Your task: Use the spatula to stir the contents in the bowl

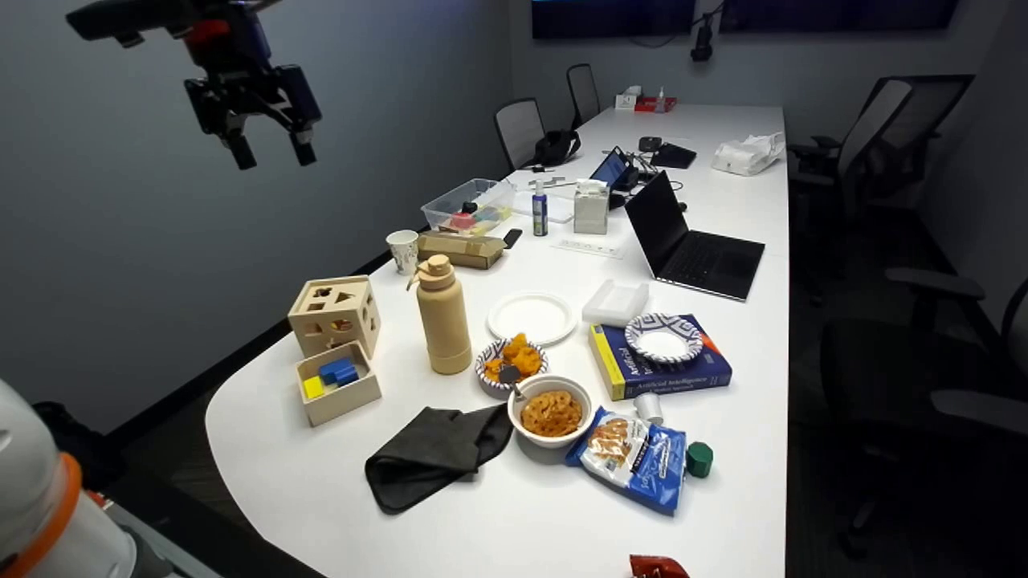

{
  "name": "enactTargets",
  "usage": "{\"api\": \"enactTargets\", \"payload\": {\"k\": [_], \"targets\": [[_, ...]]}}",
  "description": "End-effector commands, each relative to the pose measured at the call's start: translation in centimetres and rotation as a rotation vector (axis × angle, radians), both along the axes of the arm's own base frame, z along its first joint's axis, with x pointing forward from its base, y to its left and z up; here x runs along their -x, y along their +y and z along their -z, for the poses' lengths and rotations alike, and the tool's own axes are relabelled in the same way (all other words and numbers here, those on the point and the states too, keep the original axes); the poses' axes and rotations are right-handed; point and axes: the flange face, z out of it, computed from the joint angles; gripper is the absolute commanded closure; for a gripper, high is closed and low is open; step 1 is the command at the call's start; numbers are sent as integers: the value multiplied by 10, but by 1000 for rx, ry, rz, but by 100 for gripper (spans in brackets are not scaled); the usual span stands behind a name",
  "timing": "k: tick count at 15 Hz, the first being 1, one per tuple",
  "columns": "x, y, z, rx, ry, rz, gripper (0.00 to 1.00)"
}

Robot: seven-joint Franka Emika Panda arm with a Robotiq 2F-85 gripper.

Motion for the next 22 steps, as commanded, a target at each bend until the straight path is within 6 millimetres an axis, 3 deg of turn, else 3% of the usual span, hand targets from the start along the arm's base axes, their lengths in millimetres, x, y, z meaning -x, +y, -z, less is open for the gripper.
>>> {"api": "enactTargets", "payload": {"k": [1, 5, 9, 14, 22], "targets": [[-51, -33, 20, -49, 44, -114, 0], [-97, -83, 64, -110, 86, -169, 0], [-127, -133, 113, -199, 158, -213, 0], [-143, -188, 173, -369, 232, -262, 0], [-158, -265, 265, -476, 299, -215, 0]]}}
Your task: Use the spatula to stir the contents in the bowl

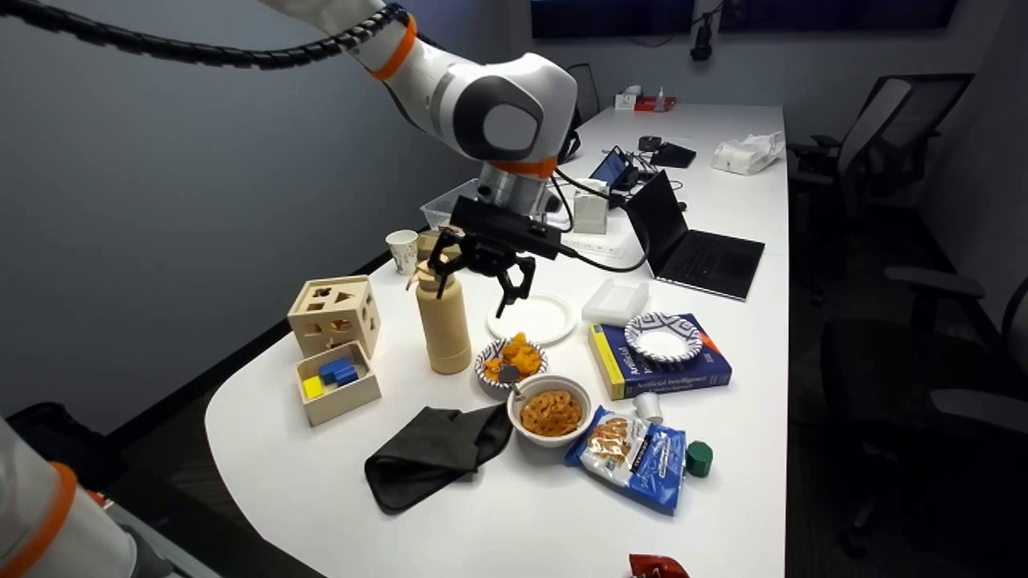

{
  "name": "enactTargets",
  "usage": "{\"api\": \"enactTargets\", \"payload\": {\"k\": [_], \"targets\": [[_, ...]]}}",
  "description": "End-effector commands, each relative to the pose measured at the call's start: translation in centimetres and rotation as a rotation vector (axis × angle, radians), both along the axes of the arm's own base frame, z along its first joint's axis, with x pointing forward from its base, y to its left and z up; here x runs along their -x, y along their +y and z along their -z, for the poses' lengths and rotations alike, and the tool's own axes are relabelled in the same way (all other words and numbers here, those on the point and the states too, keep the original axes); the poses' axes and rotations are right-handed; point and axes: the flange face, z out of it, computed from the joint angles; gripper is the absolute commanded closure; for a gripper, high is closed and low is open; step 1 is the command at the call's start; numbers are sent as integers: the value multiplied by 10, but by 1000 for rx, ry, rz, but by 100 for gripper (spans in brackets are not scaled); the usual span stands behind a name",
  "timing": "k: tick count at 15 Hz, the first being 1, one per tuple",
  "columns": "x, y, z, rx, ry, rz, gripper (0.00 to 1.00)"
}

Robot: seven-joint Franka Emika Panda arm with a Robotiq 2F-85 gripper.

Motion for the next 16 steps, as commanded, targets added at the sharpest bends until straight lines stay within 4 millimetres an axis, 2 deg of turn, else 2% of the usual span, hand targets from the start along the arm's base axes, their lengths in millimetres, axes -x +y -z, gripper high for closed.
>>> {"api": "enactTargets", "payload": {"k": [1, 5, 9, 14, 16], "targets": [[-17, -30, 40, -65, 39, 10, 0], [-29, -49, 86, -101, 68, 32, 0], [-41, -63, 120, -137, 85, 49, 0], [-41, -79, 159, -152, 126, 73, 0], [-39, -80, 174, -167, 142, 82, 0]]}}
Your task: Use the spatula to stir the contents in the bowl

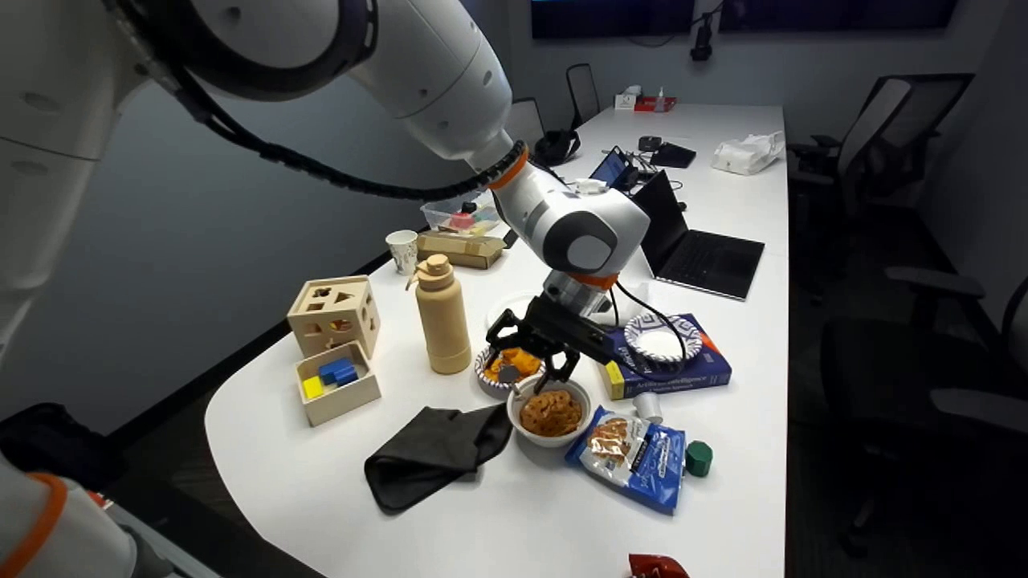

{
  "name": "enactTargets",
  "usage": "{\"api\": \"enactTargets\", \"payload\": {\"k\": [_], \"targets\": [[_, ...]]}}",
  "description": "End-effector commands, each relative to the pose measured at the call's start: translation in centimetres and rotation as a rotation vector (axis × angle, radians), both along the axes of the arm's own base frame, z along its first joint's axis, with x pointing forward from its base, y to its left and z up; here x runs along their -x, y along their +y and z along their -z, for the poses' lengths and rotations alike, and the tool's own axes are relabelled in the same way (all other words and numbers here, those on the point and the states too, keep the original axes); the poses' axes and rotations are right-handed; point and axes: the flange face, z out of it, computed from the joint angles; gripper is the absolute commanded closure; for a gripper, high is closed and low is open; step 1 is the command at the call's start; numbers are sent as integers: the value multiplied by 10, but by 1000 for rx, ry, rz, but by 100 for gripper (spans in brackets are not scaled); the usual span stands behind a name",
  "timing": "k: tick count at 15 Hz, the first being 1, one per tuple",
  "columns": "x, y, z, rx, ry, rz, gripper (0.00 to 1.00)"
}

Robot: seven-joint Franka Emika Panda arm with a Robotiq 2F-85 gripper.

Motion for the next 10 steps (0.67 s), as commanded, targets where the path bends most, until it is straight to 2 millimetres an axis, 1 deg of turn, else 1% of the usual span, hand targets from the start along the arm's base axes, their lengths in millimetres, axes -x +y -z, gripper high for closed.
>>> {"api": "enactTargets", "payload": {"k": [1, 4, 6, 8, 10], "targets": [[-6, -5, 23, -49, 23, 13, 0], [-2, -4, 42, -64, 40, 25, 0], [-1, -3, 51, -77, 48, 32, 0], [1, -6, 56, -90, 54, 47, 0], [1, -9, 56, -105, 52, 61, 0]]}}
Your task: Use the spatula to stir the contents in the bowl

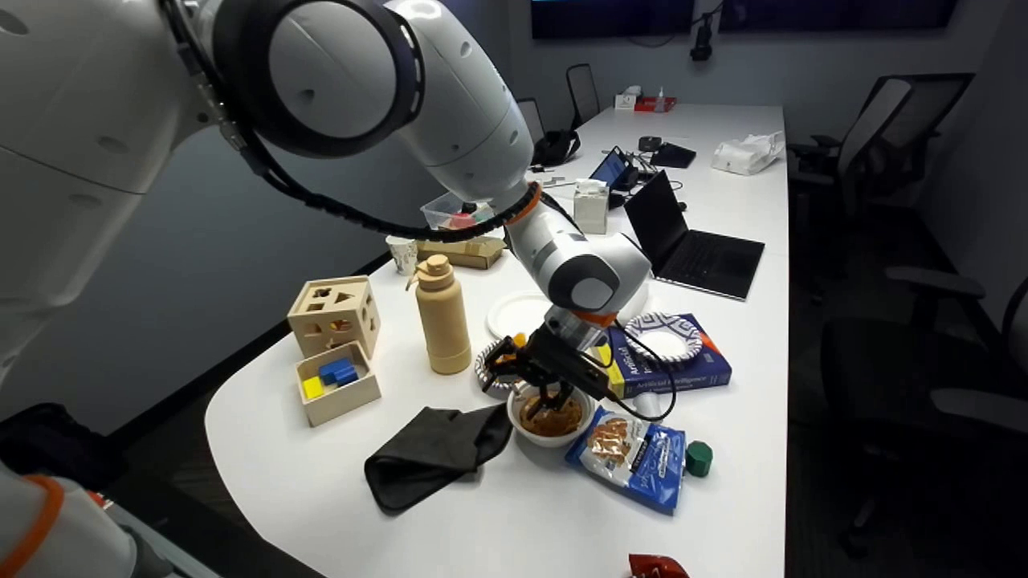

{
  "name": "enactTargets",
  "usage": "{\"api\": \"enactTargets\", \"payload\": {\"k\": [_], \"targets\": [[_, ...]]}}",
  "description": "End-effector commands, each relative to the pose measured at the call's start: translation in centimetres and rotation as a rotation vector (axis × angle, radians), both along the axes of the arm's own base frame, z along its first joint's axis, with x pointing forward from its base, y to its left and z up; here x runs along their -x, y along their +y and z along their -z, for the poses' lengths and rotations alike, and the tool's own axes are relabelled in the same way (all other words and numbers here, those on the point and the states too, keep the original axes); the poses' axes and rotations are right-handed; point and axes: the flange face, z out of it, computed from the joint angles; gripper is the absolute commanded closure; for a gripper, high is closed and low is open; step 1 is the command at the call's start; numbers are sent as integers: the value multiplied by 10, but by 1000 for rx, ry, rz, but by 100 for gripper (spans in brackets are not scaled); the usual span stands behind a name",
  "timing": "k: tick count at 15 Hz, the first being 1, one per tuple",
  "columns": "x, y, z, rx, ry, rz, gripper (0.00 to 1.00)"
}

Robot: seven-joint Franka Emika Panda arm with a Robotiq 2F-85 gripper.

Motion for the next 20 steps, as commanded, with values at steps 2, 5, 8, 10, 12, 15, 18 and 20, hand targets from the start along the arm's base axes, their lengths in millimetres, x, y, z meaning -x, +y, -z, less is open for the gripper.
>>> {"api": "enactTargets", "payload": {"k": [2, 5, 8, 10, 12, 15, 18, 20], "targets": [[-4, -13, -2, -57, -2, 47, 0], [-3, -18, -3, -92, 17, 61, 0], [-2, -19, -2, -137, 40, 76, 0], [-2, -16, 1, -166, 54, 84, 0], [-2, -14, 5, -189, 63, 95, 0], [-2, -12, 9, -218, 75, 109, 0], [0, -13, 12, -238, 82, 125, 0], [0, -14, 12, -249, 84, 134, 10]]}}
